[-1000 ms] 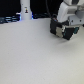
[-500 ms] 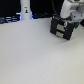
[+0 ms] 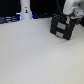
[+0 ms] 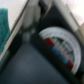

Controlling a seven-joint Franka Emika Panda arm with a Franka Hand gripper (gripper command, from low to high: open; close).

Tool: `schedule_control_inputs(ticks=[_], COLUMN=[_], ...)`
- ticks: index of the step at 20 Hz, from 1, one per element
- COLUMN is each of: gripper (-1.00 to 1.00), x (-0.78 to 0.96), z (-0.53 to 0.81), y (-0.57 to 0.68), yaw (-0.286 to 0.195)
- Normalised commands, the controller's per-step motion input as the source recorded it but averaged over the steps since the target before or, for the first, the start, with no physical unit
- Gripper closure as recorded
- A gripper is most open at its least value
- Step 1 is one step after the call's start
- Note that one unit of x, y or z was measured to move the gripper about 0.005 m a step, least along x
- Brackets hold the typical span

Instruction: Open the kcup holder, insert the kcup into the holder, and close the kcup holder

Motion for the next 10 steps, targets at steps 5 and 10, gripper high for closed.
schedule_control_inputs(ticks=[5,10], gripper=[-1.00,-1.00], x=[0.01,0.04], z=[0.10,0.03], y=[0.04,-0.01], yaw=[0.001,0.012])
